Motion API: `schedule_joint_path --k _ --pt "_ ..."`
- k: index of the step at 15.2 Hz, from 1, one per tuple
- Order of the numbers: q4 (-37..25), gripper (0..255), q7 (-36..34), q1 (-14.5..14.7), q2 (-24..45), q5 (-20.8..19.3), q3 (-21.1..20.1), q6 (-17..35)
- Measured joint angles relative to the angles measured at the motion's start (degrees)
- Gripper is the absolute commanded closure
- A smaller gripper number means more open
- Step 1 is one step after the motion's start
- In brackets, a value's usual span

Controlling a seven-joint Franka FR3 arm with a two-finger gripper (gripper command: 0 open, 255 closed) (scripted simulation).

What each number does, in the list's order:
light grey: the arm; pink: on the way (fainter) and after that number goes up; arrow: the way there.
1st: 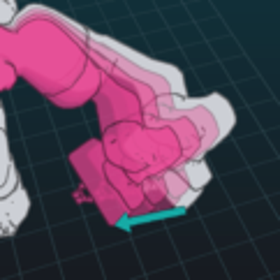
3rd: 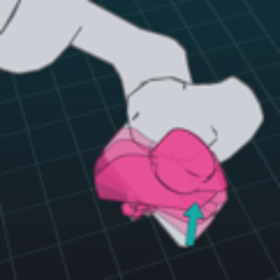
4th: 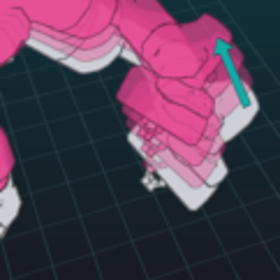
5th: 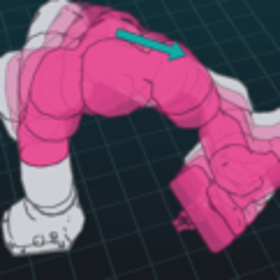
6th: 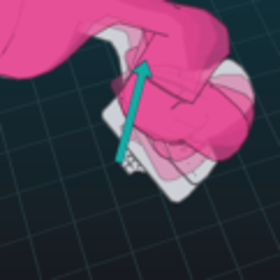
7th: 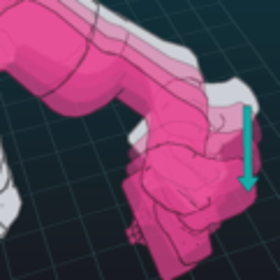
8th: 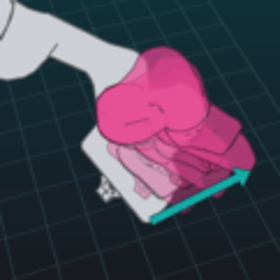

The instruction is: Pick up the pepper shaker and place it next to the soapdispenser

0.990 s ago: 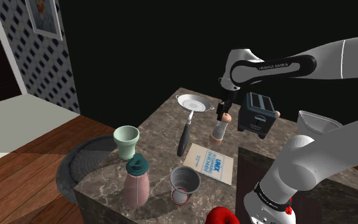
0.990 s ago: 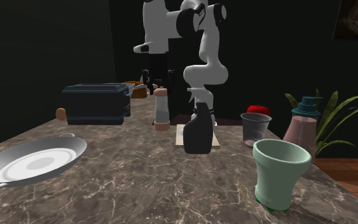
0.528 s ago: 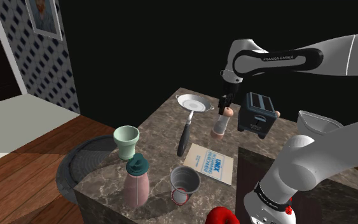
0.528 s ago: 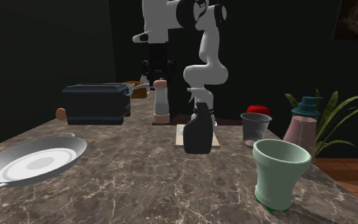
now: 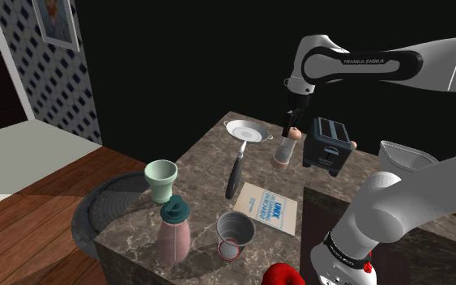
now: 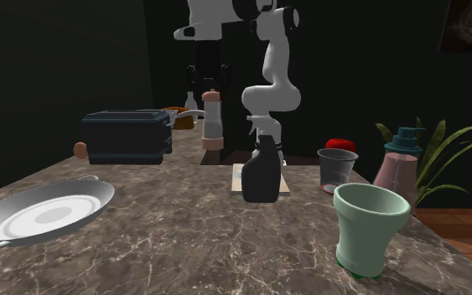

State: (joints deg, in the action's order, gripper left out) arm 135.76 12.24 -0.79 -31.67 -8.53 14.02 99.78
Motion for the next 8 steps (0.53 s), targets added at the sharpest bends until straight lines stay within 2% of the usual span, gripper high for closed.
schedule_joint_path --k 8 --pt "-6.2 255 0.2 0.2 0.0 0.5 -0.6 -6.2"
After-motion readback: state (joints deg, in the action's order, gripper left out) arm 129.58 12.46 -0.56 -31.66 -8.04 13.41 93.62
